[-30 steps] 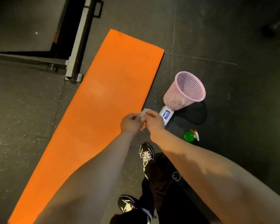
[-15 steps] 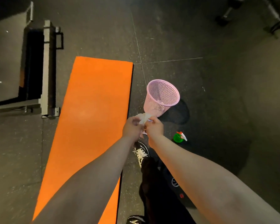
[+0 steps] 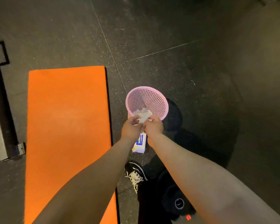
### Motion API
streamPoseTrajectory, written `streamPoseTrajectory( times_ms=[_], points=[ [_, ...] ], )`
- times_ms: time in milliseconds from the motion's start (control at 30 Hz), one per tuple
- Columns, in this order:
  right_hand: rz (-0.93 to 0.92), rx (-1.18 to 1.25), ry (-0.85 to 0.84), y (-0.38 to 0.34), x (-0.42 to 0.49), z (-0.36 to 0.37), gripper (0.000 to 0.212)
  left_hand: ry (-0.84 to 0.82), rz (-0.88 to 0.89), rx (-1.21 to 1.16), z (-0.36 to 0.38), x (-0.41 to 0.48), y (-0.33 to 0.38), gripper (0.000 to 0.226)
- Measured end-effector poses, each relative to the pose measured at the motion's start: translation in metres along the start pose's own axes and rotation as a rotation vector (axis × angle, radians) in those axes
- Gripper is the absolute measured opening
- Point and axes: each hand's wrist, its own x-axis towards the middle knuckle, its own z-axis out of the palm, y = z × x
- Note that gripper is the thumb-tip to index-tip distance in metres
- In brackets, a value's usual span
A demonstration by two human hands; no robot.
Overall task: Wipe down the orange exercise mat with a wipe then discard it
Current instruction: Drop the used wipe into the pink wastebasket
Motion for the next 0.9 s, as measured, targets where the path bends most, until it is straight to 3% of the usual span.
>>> streamPoseTrajectory(
  times_ms=[200, 300, 400, 467, 567, 700, 900],
  points=[
    [0.136, 0.21, 0.067, -0.01, 0.077, 0.015, 0.023, 0.026, 0.002, 0.076, 0.024, 0.071, -0.016, 0.029],
    [0.12, 0.191, 0.082, -0.006, 0.112, 0.02, 0.022, 0.031, 0.018, 0.214, 0.037, 0.108, -0.022, 0.031],
    [0.073, -0.083, 0.067, 0.01, 0.15, 0.03, 0.025, 0.043, 0.039, 0.554, 0.045, 0.138, -0.036, 0.034],
    [0.075, -0.355, 0.153, 0.022, 0.171, 0.03, 0.027, 0.003, -0.045, 0.535, 0.048, 0.152, -0.049, 0.039],
    [0.151, -0.486, 0.166, 0.039, 0.188, 0.023, 0.036, -0.069, -0.042, 0.456, 0.05, 0.166, -0.073, 0.052],
    [0.207, -0.286, 0.125, 0.059, 0.199, 0.027, 0.031, -0.044, 0.032, 0.575, 0.051, 0.167, -0.083, 0.041],
    [0.043, -0.073, 0.124, 0.041, 0.2, 0.037, 0.048, -0.018, 0.146, 0.525, 0.042, 0.164, -0.073, 0.032]
  ],
)
